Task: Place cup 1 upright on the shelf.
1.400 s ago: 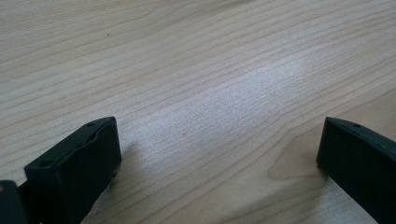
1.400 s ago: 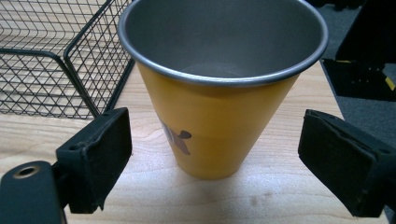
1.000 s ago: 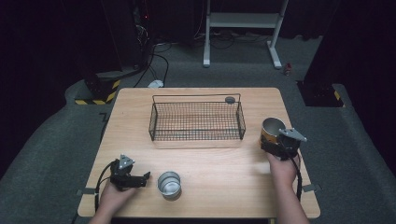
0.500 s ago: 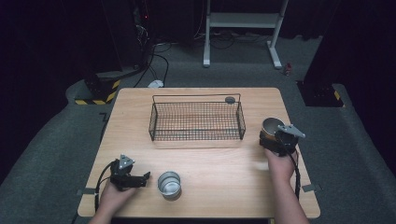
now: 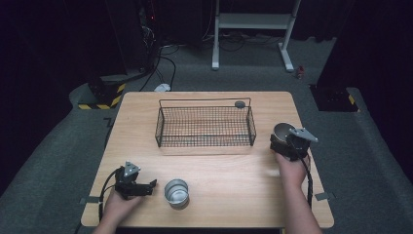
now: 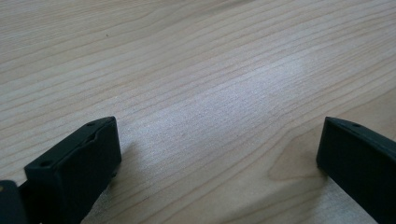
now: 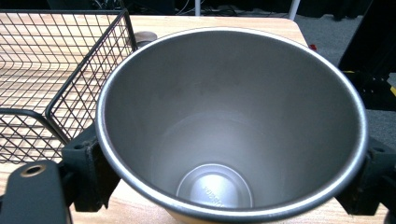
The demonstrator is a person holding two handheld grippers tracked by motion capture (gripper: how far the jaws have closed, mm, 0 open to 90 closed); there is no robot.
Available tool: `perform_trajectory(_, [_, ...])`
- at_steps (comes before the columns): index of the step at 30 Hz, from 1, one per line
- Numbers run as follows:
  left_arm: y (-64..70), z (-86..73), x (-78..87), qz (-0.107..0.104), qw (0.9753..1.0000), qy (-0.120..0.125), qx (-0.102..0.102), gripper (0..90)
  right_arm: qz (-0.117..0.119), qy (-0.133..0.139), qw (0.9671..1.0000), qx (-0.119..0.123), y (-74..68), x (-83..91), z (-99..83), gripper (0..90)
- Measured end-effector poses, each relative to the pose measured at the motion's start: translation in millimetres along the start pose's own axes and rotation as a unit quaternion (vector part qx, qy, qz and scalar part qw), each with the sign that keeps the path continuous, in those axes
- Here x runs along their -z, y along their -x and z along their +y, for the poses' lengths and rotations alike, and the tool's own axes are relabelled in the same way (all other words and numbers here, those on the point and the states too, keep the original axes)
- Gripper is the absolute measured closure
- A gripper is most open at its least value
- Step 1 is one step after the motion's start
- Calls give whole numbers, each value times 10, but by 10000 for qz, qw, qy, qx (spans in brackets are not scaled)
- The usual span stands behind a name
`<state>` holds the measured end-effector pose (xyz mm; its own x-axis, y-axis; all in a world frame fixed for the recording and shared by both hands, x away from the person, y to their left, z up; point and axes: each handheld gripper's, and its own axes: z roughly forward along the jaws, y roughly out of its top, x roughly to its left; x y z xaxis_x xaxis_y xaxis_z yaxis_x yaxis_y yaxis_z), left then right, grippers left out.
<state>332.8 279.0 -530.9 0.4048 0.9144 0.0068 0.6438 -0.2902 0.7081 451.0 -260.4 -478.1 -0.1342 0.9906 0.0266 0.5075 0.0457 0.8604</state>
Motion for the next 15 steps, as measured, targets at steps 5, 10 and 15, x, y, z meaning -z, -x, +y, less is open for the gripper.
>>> perform_trajectory(5, [0, 0, 0, -1, 10000, 0, 0, 2, -25, -4, 10000, 15, -1, -16, 13, 128])
perform_trajectory(10, [0, 0, 0, 0, 10000, 1, 1, 2, 0, -22, 10000, 14, 7, -20, 13, 139])
perform_trajectory(15, [0, 0, 0, 0, 10000, 0, -2, 2, 40, -61, 9999, 68, -23, 18, 15, 140])
